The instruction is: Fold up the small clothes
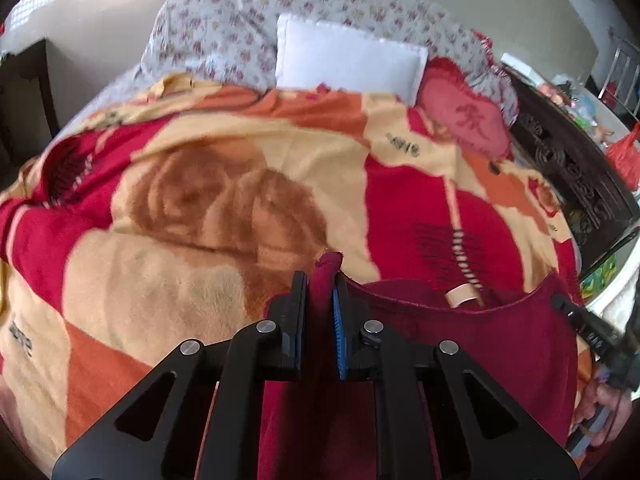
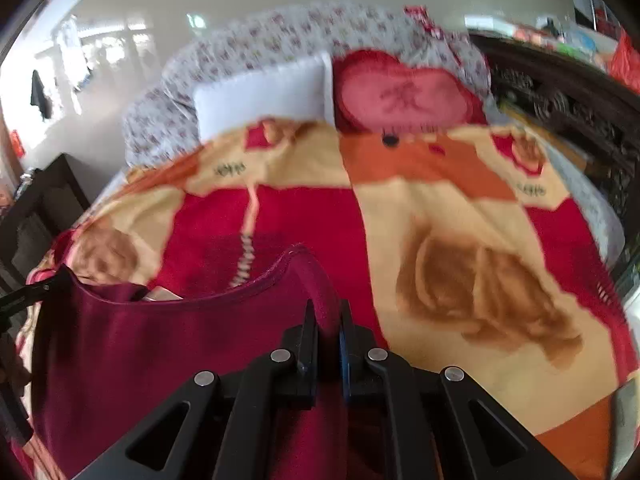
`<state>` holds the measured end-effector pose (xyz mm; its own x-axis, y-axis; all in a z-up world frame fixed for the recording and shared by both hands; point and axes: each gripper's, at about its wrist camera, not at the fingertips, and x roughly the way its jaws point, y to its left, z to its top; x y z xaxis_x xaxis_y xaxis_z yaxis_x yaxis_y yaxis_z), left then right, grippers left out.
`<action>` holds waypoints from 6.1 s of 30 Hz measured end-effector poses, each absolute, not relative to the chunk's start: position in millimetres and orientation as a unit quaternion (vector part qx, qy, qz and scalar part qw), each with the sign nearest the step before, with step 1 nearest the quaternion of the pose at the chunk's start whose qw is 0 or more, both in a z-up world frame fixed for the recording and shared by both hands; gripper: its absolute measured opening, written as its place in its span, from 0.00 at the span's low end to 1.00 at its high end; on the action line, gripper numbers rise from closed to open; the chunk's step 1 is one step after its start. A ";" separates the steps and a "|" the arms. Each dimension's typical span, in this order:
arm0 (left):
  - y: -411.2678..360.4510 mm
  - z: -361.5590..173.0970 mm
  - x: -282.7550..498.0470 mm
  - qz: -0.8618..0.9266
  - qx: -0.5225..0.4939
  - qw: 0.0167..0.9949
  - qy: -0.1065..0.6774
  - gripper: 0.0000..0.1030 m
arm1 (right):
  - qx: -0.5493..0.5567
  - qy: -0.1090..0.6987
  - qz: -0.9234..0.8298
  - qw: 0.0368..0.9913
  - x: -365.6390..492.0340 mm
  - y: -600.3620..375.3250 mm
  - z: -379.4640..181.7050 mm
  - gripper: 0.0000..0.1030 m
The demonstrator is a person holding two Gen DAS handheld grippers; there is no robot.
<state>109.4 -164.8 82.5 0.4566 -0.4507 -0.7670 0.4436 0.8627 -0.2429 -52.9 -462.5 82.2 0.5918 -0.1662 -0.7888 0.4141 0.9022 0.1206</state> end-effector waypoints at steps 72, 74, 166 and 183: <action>-53.4 35.6 -19.5 -0.253 -0.086 0.807 0.528 0.52 | 0.098 0.480 -0.119 0.864 -149.1 -346.8 93.8 0.44; -47.9 29.4 -22.0 -0.253 -0.107 0.799 0.535 0.56 | 0.094 0.459 -0.104 0.877 -136.5 -331.6 114.7 0.48; -256.2 81.6 -99.9 -0.414 0.079 0.780 0.464 0.57 | 0.195 0.438 -0.078 0.874 -183.3 -433.9 82.4 0.40; -279.9 91.0 -72.9 -0.375 0.098 0.815 0.431 0.57 | 0.137 0.423 -0.139 0.885 -140.9 -435.5 107.4 0.26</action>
